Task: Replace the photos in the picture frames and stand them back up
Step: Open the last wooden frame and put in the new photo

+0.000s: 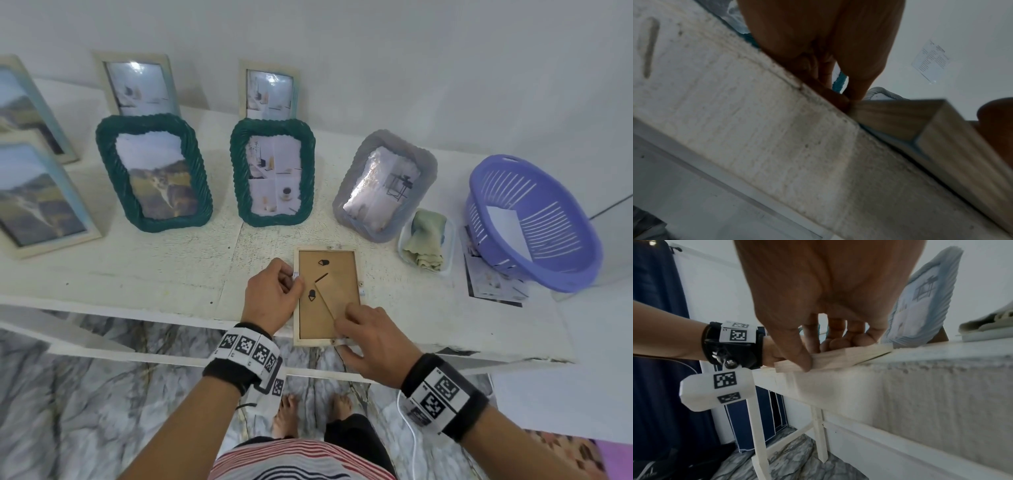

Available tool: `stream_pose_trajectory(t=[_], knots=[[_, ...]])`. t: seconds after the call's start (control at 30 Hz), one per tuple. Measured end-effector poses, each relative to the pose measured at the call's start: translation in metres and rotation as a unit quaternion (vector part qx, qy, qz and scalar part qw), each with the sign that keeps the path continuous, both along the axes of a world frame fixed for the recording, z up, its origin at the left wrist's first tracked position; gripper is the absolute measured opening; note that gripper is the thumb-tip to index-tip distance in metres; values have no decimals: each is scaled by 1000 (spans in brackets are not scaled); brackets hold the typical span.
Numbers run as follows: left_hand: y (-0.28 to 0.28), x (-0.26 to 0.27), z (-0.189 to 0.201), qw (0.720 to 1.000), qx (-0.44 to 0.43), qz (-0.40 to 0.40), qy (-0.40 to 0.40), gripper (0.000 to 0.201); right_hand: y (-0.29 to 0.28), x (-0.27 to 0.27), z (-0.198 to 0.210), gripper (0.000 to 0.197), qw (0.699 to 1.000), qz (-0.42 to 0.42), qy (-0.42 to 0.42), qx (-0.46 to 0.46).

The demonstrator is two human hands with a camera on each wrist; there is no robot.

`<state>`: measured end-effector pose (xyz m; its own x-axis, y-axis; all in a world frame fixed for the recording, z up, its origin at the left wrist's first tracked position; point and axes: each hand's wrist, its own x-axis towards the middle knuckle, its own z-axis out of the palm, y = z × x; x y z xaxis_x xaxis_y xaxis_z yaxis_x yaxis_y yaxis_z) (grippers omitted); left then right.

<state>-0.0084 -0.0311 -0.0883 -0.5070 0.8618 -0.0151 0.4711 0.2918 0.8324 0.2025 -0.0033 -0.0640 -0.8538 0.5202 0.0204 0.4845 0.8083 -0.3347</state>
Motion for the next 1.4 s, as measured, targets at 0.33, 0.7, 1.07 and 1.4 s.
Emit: stream_pose_trajectory(t=[0.33, 0.7, 1.07, 1.4], knots=[[-1, 1, 0, 1000, -10, 3, 3, 14, -8, 0, 7, 23, 997, -72, 25, 8], [-3, 0, 0, 999, 10, 3, -31, 18, 0, -33, 12, 50, 954, -284, -59, 81], [-5, 3, -1, 1000, 17, 12, -8, 16, 6, -17, 22, 35, 936, -342, 85, 4], [-6, -6, 2, 997, 17, -13, 74, 22, 17, 48, 8, 37, 898, -431, 52, -67]])
